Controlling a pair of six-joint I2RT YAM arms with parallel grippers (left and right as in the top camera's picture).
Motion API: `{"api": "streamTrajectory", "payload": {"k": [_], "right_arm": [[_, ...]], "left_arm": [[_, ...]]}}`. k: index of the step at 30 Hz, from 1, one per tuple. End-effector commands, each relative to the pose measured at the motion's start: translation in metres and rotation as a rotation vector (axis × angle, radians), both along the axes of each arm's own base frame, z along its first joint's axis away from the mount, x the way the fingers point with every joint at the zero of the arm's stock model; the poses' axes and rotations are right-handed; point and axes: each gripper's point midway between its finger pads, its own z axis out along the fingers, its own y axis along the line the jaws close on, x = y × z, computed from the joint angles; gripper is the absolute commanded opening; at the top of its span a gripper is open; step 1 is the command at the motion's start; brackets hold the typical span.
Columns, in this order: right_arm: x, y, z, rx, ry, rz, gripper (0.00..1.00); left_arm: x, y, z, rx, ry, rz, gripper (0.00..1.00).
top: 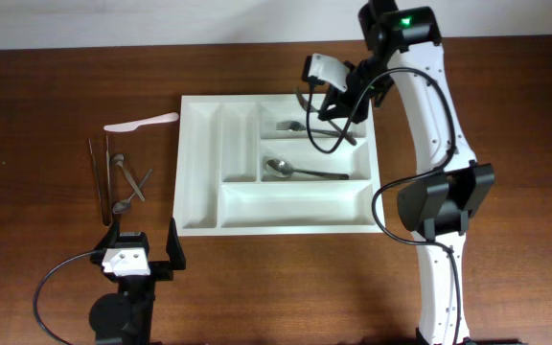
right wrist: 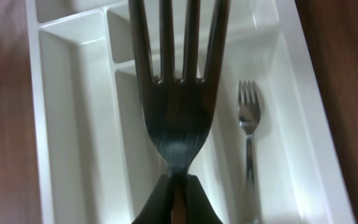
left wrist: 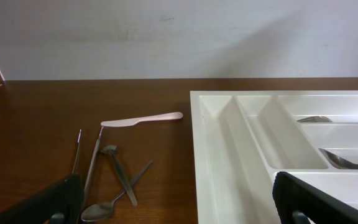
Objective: Pack container
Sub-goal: 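Place the fork in the top-right compartment beside the first fork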
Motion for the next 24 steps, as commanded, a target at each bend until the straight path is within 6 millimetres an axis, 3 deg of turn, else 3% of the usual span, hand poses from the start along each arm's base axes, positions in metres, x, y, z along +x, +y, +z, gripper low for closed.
{"api": "streamTrajectory", "payload": {"k": [1,7,8,13,17,24], "right_arm": [[0.005,0.007,0.002,0.026,-0.064,0.068,0.04],[0.031,0.011,0.003,0.039,-0.182,0.068,0.04],[0.046,0.011,0.0,0.026,-0.242,0.064,0.04],[0.073,0.013,-0.021,0.018,-0.322,0.058,0.04],[0.074,0.012,-0.051,0.011,-0.296,0.057,0.04],[0.058,0.009,-0.099,-0.006,-0.195,0.058,0.04]], "left_arm": [[0.0,-0.003,-0.001,0.014,-0.004,-0.016,0.99],[0.0,-0.003,-0.001,0.014,-0.004,-0.016,0.99],[0.0,-0.003,-0.001,0.014,-0.004,-0.016,0.99],[0.0,-0.003,-0.001,0.014,-0.004,-0.016,0.99],[0.0,-0.003,-0.001,0.014,-0.004,-0.016,0.99],[0.0,-0.003,-0.001,0.014,-0.004,-0.016,0.99]]}}
